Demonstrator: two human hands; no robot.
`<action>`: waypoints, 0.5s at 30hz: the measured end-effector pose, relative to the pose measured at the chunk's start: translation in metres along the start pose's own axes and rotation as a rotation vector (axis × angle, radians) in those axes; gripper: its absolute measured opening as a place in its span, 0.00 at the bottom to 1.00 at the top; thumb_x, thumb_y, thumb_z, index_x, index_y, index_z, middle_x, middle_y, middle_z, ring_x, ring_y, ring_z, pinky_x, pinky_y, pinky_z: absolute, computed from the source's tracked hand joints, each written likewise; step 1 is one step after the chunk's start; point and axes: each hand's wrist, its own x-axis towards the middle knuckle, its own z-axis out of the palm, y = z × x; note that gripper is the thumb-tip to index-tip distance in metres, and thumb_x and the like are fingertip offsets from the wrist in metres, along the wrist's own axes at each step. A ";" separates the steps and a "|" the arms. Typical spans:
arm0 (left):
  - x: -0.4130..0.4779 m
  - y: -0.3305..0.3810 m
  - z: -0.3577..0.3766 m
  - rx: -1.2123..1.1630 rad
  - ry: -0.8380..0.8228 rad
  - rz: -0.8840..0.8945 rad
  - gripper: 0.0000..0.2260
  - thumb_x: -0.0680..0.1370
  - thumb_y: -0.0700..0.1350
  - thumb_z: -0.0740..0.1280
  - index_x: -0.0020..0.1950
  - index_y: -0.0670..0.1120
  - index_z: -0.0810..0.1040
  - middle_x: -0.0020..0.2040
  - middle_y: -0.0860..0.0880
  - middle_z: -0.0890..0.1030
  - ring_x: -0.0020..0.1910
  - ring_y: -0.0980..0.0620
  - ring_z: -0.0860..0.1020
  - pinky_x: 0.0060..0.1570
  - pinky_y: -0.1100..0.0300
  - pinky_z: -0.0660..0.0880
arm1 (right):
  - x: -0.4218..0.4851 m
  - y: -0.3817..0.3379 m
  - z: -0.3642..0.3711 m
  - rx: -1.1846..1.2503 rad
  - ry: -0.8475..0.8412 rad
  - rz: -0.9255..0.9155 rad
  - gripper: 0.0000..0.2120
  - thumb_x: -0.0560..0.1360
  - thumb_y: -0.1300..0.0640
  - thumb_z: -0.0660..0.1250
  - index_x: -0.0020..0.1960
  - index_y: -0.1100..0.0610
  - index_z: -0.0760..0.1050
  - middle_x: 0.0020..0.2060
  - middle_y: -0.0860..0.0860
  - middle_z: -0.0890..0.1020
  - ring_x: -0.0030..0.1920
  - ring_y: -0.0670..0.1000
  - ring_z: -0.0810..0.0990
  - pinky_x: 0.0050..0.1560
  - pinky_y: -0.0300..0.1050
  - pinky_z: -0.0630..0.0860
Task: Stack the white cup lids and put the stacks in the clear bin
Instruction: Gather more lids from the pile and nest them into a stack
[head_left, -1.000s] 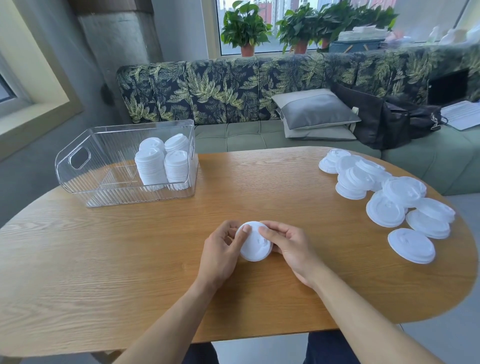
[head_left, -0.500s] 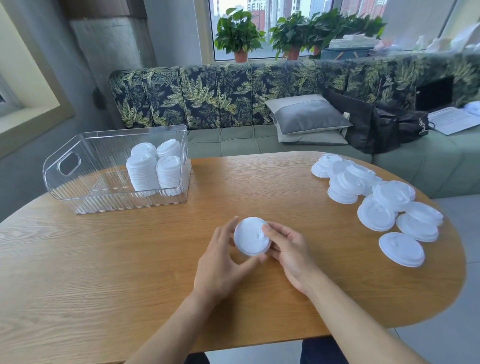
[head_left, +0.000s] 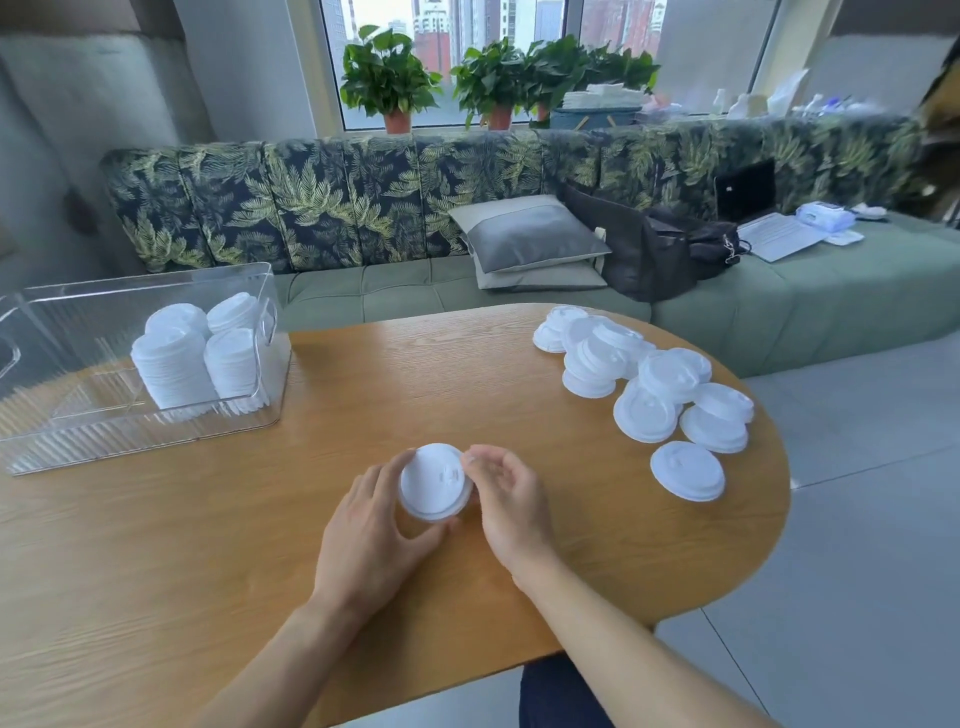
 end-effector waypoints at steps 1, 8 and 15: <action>0.002 0.006 0.004 -0.011 -0.003 -0.003 0.39 0.69 0.63 0.79 0.75 0.54 0.70 0.67 0.56 0.78 0.62 0.54 0.79 0.56 0.57 0.77 | 0.000 0.000 -0.008 -0.041 0.034 -0.038 0.05 0.78 0.49 0.72 0.54 0.47 0.82 0.46 0.38 0.86 0.51 0.35 0.82 0.53 0.33 0.77; 0.014 0.074 0.050 -0.114 -0.056 0.046 0.39 0.70 0.66 0.75 0.77 0.53 0.70 0.68 0.56 0.78 0.64 0.54 0.78 0.61 0.56 0.76 | 0.008 -0.005 -0.112 -0.457 0.351 -0.288 0.09 0.78 0.58 0.71 0.57 0.48 0.79 0.54 0.40 0.79 0.58 0.43 0.74 0.63 0.44 0.72; 0.025 0.124 0.087 -0.177 -0.127 0.062 0.38 0.69 0.69 0.71 0.76 0.57 0.67 0.66 0.57 0.77 0.63 0.55 0.77 0.61 0.55 0.76 | 0.009 -0.001 -0.199 -0.851 0.668 -0.095 0.37 0.67 0.36 0.77 0.70 0.51 0.74 0.68 0.50 0.74 0.68 0.57 0.68 0.69 0.56 0.64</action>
